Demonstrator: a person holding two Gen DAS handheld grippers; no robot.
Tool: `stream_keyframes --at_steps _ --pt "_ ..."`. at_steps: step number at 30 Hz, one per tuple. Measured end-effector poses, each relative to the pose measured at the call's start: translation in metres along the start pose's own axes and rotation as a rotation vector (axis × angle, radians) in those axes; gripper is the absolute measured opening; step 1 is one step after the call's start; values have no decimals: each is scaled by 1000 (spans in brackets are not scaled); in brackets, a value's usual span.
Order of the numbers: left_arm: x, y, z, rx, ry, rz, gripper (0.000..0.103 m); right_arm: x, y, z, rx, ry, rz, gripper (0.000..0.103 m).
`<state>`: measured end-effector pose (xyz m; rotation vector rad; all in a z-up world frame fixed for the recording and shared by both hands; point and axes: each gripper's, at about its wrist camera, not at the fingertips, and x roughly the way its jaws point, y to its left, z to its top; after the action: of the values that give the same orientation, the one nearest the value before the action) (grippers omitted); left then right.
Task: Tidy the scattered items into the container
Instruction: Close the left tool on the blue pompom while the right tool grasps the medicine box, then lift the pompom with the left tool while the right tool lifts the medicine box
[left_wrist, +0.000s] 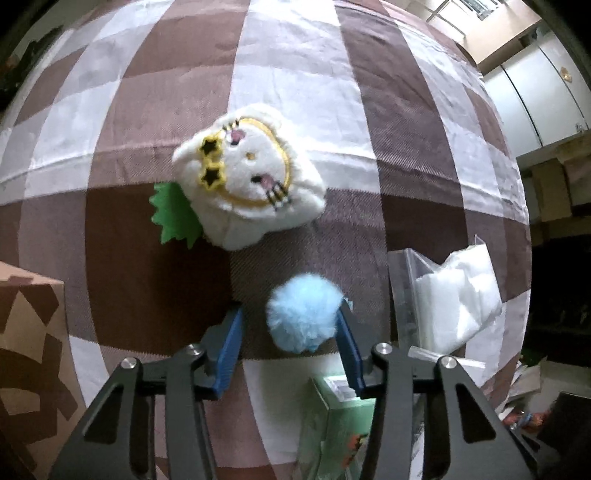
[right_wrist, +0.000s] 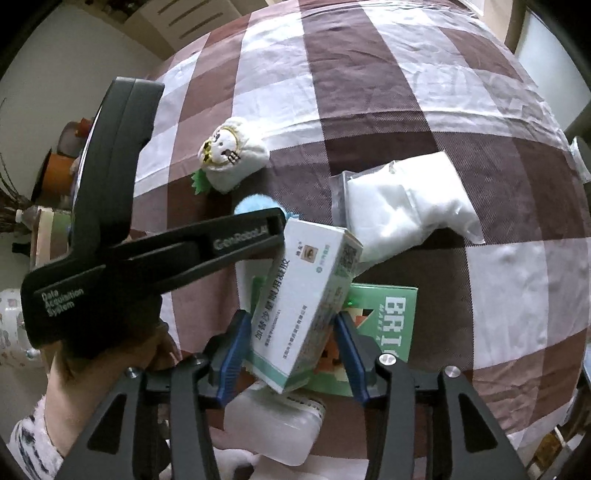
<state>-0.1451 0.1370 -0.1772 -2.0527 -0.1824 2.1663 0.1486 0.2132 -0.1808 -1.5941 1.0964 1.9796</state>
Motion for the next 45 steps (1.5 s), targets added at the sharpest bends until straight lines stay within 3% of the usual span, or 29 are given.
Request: stream_keyframes --at_steps 4,7,9,12,26,45 --pt "-2 0 2 24 -9 11 32 2 1 2 -17 4 -5 51" --pt "-3 6 0 22 0 15 28 10 1 -2 -52 38 -77 49" --pt "-5 9 -3 21 1 19 27 8 -3 -5 -58 16 -79 36" --pt "-7 15 -8 14 1 18 27 5 -11 -6 -49 10 -62 34" --pt "-44 8 -31 79 -23 0 26 -26 -12 -10 -48 -31 -41 31" --pt "-111 -9 -78 146 -52 -27 26 -75 -2 -42 -62 -129 -55 31"
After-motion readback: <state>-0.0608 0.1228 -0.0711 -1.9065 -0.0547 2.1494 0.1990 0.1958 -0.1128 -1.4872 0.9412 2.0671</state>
